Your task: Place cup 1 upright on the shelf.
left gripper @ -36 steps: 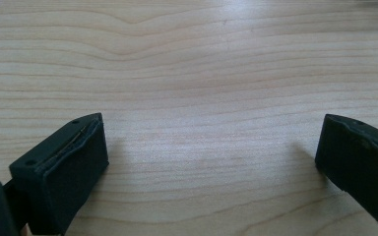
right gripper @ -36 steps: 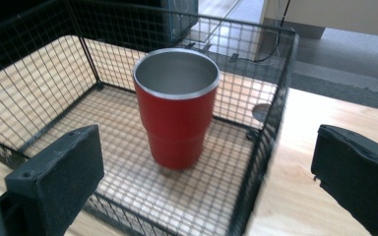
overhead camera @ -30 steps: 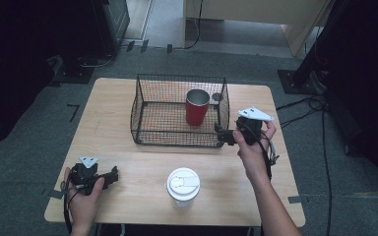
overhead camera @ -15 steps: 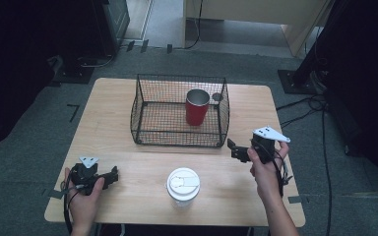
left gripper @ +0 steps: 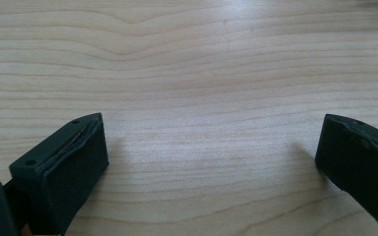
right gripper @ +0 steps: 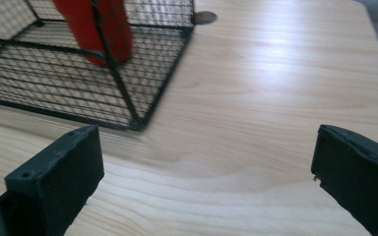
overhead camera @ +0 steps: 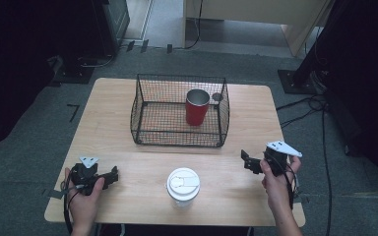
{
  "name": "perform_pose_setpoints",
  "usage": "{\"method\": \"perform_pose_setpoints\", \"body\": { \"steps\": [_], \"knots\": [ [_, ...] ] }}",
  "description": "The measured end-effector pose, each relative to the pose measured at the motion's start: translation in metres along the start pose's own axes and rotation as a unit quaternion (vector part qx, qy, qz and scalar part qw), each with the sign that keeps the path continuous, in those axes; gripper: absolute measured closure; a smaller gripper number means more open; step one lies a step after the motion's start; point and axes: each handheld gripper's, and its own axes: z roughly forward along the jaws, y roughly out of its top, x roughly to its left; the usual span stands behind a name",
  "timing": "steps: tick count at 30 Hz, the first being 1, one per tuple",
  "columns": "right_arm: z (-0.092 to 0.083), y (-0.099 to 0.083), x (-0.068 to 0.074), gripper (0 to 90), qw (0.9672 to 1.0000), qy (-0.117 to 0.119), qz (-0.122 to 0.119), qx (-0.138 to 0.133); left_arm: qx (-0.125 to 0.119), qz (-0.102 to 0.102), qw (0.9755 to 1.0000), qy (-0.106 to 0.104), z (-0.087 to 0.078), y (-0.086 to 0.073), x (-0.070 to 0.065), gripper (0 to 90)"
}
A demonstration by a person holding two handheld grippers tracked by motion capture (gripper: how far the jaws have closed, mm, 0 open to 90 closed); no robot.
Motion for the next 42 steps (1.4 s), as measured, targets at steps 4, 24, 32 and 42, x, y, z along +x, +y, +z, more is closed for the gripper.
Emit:
{"method": "perform_pose_setpoints", "body": {
  "steps": [4,24,32,42],
  "knots": [
    [0.0,-0.012,-0.009,0.0,0.9999,-0.014,0.001,0.006,0.0,0.0,1.0,0.0,0.0,0.0,0.0,0.0],
    [-0.006,-0.072,-0.049,0.0,0.995,-0.059,0.026,0.076,0.0,-0.002,1.0,0.002,0.0,0.0,0.0,0.0],
    [-0.012,-0.084,-0.059,0.0,0.9919,-0.084,0.015,0.095,0.0,-0.003,1.0,0.002,0.001,0.001,-0.001,0.0],
    [-0.015,-0.086,-0.061,0.0,0.9919,-0.083,0.005,0.096,0.0,-0.003,1.0,0.002,0.001,0.001,-0.001,0.0]
  ]
}}
